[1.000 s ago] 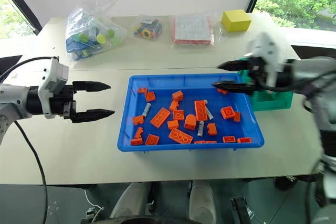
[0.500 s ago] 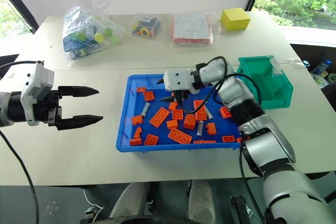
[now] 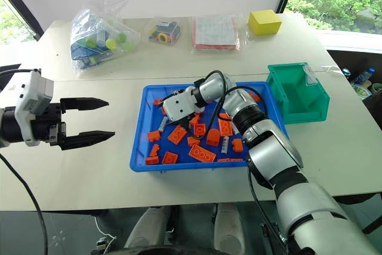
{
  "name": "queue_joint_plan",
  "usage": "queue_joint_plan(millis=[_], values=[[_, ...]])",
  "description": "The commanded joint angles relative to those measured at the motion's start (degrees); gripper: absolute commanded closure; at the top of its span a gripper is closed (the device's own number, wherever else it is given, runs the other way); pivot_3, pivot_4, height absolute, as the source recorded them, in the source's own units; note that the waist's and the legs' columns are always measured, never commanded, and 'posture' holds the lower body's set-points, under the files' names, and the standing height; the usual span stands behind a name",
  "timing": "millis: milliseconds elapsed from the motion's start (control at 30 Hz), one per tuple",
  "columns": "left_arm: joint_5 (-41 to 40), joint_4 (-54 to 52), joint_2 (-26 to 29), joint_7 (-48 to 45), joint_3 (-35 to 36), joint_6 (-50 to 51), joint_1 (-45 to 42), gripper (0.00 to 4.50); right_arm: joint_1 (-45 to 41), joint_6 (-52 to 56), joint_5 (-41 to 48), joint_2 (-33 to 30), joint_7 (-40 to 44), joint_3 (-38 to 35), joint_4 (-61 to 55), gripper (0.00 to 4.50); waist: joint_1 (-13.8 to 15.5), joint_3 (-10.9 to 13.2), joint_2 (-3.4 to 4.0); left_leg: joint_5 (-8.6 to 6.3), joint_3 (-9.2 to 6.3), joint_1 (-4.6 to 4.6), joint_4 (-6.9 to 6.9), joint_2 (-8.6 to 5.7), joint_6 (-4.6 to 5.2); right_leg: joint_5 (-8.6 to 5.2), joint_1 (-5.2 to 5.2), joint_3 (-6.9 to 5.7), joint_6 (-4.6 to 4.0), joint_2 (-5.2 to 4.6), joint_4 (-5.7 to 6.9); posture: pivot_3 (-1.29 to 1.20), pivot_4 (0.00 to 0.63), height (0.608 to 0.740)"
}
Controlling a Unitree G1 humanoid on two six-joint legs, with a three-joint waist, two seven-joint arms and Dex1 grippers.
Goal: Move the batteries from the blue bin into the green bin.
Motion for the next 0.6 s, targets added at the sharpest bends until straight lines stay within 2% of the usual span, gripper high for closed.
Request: queue_joint_plan(millis=[33, 400, 600], values=[[-1.05, -1.86, 1.2, -0.27, 2.8, 0.08, 0.69, 0.0, -2.25, -3.08, -1.49, 1.35, -1.65, -0.06, 2.32, 1.59, -0.2, 0.0, 0.0, 0.0, 0.0, 0.0, 0.0, 0.0, 0.0, 0.0, -0.01, 0.0, -0.01, 0.0, 0.0, 0.0, 0.15, 0.692], [-1.05, -1.32, 0.7, 0.61, 2.34, -0.47, -0.74, 0.0, -4.01, -6.52, -5.83, 4.07, -5.73, 0.45, 7.36, 1.59, -1.22, 0.0, 0.0, 0.02, -0.01, 0.01, -0.03, 0.01, -0.04, -0.02, -0.05, 0.03, -0.04, 0.03, 0.07, 0.0, 0.15, 0.692], [-1.71, -1.51, 0.34, 1.46, 2.25, -0.17, -1.5, 0.0, -3.29, -8.27, -7.36, 4.43, -5.03, 1.43, 8.18, 1.59, -1.18, 0.0, 0.0, 0.03, -0.01, 0.01, -0.03, 0.01, -0.04, -0.03, -0.05, 0.04, -0.05, 0.03, 0.08, 0.0, 0.15, 0.692]])
